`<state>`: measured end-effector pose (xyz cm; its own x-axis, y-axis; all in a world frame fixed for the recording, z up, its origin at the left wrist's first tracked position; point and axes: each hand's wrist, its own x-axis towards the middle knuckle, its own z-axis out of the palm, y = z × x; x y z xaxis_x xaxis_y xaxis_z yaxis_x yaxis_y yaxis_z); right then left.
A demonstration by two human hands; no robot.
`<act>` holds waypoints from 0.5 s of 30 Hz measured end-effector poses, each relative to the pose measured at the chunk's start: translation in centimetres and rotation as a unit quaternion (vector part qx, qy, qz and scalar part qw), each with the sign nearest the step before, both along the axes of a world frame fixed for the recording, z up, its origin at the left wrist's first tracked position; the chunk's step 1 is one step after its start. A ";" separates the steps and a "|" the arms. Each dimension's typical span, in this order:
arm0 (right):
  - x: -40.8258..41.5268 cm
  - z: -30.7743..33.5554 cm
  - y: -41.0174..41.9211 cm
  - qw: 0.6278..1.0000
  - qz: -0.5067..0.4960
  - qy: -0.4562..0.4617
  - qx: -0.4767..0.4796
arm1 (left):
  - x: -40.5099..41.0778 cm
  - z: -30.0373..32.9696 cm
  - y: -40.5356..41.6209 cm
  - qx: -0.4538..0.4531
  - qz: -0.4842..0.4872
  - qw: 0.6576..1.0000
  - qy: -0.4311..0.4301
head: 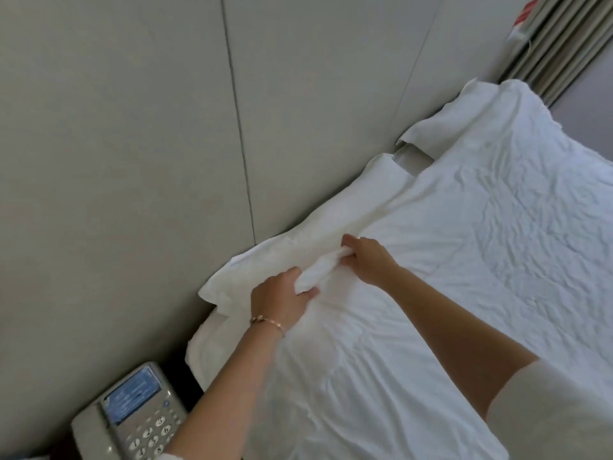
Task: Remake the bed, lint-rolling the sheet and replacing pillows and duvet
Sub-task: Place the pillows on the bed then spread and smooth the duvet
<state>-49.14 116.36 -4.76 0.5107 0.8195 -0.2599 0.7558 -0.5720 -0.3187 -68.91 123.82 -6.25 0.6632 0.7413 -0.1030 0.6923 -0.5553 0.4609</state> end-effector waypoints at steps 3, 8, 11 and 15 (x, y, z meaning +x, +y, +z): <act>-2.5 -0.1 0.9 0.993 0.030 0.021 0.110 | -3.1 -0.1 2.0 0.013 0.063 0.997 -0.031; -5.7 -5.0 0.0 0.990 0.040 0.131 0.015 | -3.1 -5.3 3.0 -0.181 0.119 0.976 0.027; -5.9 -6.5 -1.5 0.989 0.014 0.144 0.043 | -5.3 -6.7 4.7 -0.314 0.059 0.944 0.080; -7.1 -7.7 -3.2 0.997 0.063 0.016 -0.046 | -9.2 -5.6 6.0 -0.365 -0.087 0.911 0.174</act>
